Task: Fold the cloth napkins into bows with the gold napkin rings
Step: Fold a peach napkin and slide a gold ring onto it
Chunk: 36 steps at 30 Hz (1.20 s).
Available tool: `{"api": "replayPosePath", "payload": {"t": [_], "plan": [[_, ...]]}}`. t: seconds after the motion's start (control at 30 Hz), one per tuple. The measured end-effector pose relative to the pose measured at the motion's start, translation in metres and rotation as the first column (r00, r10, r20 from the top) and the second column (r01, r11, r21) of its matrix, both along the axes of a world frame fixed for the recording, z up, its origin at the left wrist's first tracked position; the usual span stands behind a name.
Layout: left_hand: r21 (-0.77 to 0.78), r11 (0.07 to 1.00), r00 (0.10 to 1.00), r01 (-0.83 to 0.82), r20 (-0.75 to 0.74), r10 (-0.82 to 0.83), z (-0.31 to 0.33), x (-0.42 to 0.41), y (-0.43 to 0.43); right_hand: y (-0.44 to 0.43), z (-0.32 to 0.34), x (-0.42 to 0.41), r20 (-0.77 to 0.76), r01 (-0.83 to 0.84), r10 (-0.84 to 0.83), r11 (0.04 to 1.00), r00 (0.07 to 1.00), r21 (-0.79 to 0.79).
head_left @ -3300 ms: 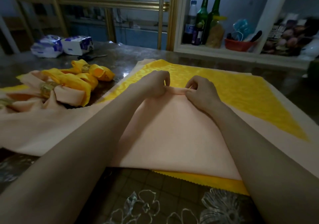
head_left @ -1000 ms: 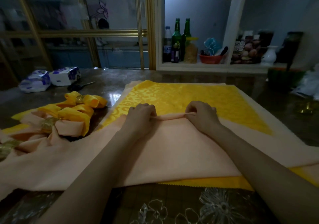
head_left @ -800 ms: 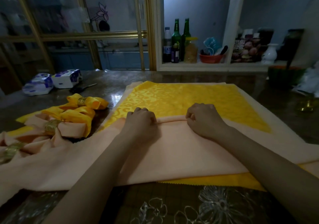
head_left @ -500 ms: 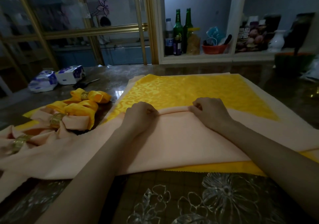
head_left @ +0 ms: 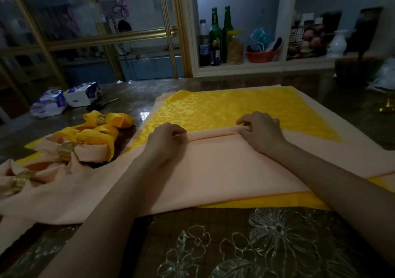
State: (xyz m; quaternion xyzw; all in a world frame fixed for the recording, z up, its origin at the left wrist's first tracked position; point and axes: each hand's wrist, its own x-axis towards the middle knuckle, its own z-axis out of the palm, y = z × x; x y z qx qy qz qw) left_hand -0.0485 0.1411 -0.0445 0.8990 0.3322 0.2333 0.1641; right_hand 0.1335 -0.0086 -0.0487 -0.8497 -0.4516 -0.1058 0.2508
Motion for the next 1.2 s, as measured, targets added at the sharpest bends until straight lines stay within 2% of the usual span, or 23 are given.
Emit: {"api": "replayPosePath", "payload": {"t": [0.13, 0.27, 0.4, 0.47, 0.57, 0.8, 0.97, 1.2], "plan": [[0.173, 0.985, 1.0, 0.008, -0.021, -0.004, 0.0, -0.001, -0.004, -0.001, 0.002, -0.005, 0.099, -0.005, 0.006, 1.0, 0.995, -0.012], [0.229, 0.973, 1.0, 0.026, -0.01, -0.024, 0.007, -0.003, -0.009, -0.003, 0.004, -0.011, 0.249, 0.024, -0.023, 1.0, 0.968, 0.001], [0.299, 0.951, 0.957, 0.072, -0.291, 0.02, 0.025, -0.002, -0.018, -0.004, 0.008, -0.013, 0.317, 0.0, 0.039, 0.993, 0.948, -0.122], [0.219, 0.973, 0.944, 0.068, -0.329, 0.008, 0.029, -0.002, -0.022, -0.004, 0.011, -0.014, 0.32, 0.009, 0.063, 0.976, 0.945, -0.218], [0.117, 0.991, 0.949, 0.066, -0.315, -0.026, 0.027, -0.003, -0.024, -0.004, 0.015, -0.016, 0.249, 0.026, 0.036, 0.97, 0.968, -0.241], [0.032, 0.997, 0.982, 0.07, -0.178, -0.063, 0.022, -0.006, -0.016, -0.007, 0.012, -0.009, 0.193, -0.026, 0.053, 0.99, 0.98, -0.139], [0.001, 0.998, 0.985, 0.069, -0.158, -0.068, 0.025, -0.006, -0.018, -0.014, 0.008, 0.004, -0.149, -0.19, 0.192, 0.981, 0.97, 0.023], [0.011, 0.999, 0.991, 0.049, -0.123, -0.048, 0.018, -0.005, -0.016, -0.015, 0.008, 0.01, -0.252, -0.222, 0.257, 0.962, 0.933, 0.16]]}}
